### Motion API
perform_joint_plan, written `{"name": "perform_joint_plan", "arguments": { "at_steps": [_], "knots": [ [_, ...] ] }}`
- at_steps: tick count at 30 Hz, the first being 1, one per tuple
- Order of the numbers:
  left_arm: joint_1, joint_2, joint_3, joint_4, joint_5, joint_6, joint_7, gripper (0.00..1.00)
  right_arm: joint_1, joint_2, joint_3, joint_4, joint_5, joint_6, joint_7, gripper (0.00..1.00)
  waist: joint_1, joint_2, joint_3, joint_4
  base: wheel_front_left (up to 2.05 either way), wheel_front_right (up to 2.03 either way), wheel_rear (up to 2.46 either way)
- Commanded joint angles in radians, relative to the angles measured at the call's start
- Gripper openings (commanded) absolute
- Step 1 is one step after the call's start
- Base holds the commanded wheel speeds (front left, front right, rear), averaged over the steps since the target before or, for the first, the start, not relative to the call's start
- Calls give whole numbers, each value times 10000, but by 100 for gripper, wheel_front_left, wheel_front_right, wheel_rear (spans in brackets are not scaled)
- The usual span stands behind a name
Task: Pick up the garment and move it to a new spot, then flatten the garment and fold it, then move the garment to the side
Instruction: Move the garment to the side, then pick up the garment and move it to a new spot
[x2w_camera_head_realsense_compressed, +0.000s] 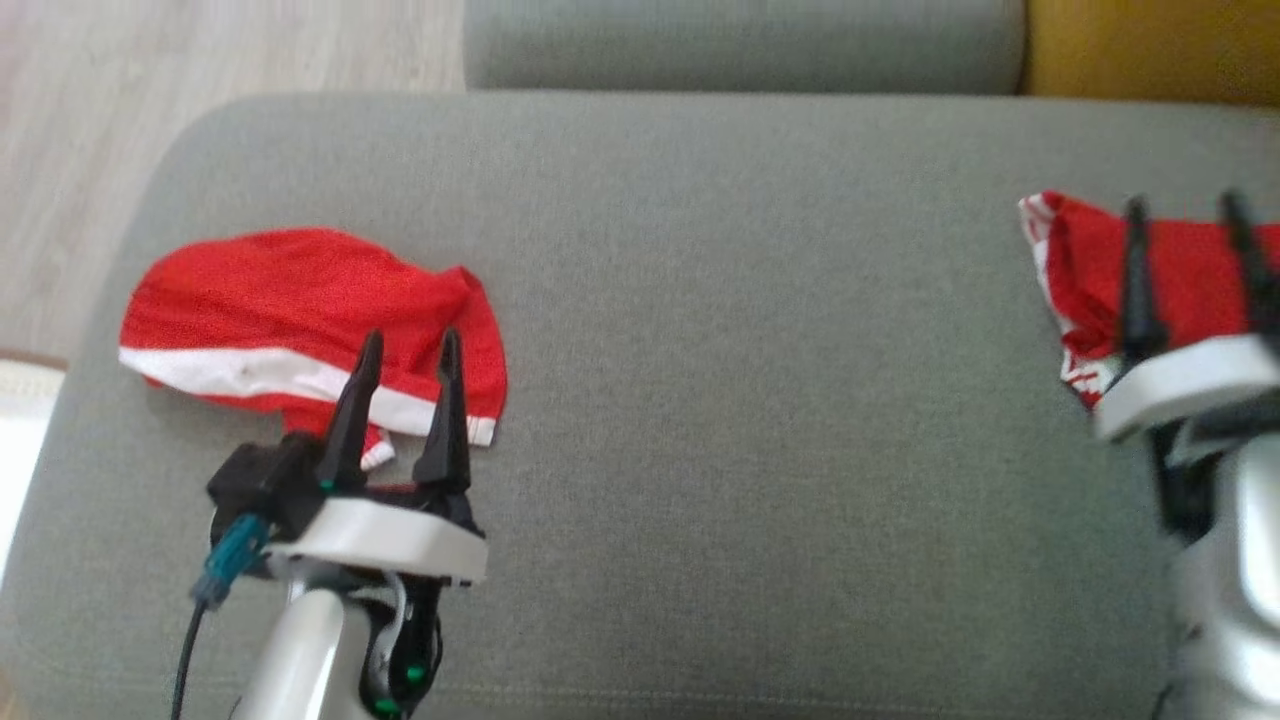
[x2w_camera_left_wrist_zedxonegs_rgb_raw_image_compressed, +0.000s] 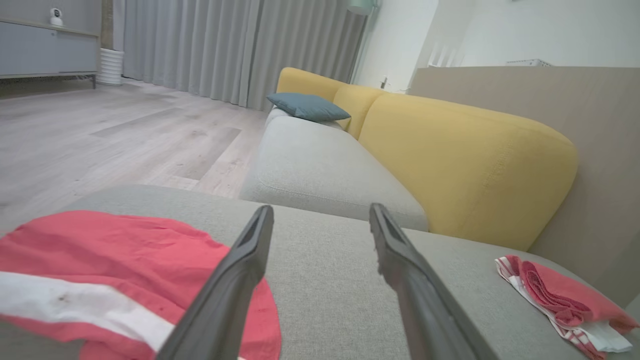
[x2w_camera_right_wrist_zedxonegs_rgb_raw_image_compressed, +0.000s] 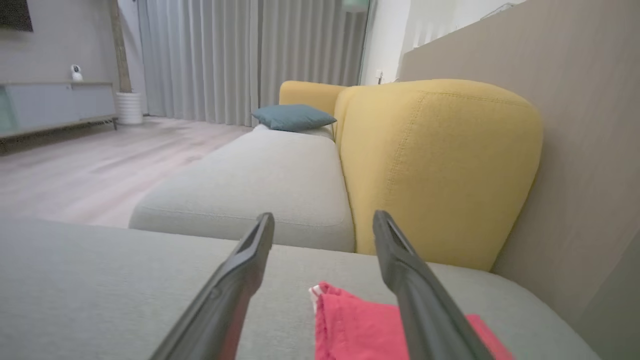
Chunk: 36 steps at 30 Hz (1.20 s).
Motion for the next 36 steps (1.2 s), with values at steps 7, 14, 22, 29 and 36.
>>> {"name": "perform_joint_plan", "arguments": {
  "at_steps": [7,14,22,29,36],
  "knots": [
    [458,64,562,-312,217,-148,-53,100,1442,1256,126,-951,12,-9,-759,100,0,-1,-1022,-131,0,0,0],
    [1154,64,395,-225,310,-171,-53,100,2965,1389,444,-1325,1046,-9,-1300,100,0,-1,-1362,-223,0,0,0],
    [1391,64,451,-326,351,-138,-53,100,3480,1391,550,-1414,1478,-9,-1535,100,0,-1,-1380,-386,0,0,0],
    [1349,64,500,-416,364,-109,-53,100,3435,1392,554,-1358,1521,-9,-1591,100,0,-1,-1330,-441,0,0,0],
    [1349,64,483,-368,349,-101,-53,100,3436,1392,551,-1283,1545,-9,-1616,100,0,-1,-1355,-390,0,0,0]
  ]
}}
